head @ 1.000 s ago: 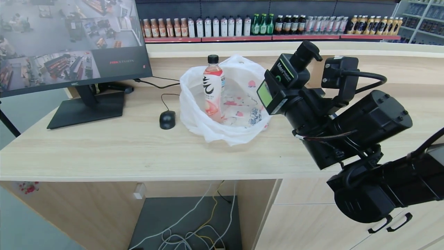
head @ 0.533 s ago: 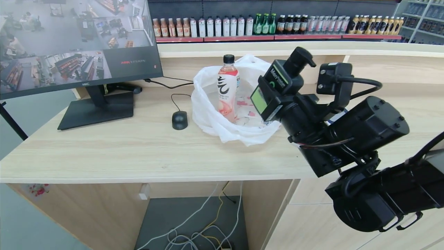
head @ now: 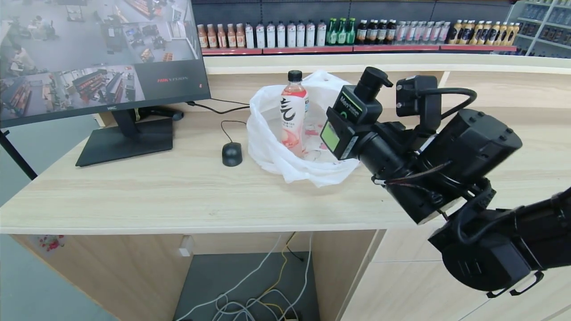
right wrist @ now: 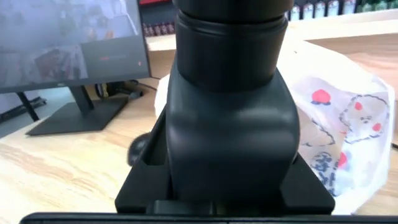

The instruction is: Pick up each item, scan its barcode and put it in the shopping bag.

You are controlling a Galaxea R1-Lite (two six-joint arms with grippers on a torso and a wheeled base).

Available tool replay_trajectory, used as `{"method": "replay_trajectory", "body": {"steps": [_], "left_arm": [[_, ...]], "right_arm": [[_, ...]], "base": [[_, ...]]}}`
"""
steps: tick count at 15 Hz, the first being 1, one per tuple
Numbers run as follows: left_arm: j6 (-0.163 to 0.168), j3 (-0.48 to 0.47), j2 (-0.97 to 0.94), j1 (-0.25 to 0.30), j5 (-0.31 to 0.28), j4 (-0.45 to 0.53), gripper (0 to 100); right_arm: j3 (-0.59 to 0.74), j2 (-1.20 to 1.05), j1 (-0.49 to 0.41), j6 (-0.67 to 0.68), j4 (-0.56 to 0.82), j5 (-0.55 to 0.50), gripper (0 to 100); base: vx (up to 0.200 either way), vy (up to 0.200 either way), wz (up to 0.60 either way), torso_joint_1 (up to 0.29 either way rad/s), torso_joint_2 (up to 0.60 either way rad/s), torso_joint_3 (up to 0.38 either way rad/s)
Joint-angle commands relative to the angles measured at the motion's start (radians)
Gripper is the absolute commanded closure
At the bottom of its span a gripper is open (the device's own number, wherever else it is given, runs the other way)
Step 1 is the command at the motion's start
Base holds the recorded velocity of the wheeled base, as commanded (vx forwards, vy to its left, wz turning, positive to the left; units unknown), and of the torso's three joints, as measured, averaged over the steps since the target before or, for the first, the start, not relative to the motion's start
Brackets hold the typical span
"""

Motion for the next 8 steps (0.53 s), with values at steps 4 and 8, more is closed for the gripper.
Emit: {"method": "replay_trajectory", "body": {"steps": [4,8], "left_arm": [[0.000,0.000,0.000,0.000,0.000,0.000,0],[0.000,0.000,0.000,0.000,0.000,0.000,0]], "right_arm": [[-0.257,0.016,-0.090,-0.009,0.287,0.007,100],[-0.496,0.125,-0.139,-0.097,0.467,0.033,100]], "base": [[0.000,0.000,0.00,0.000,0.00,0.000],[0.000,0.000,0.00,0.000,0.00,0.000]]}}
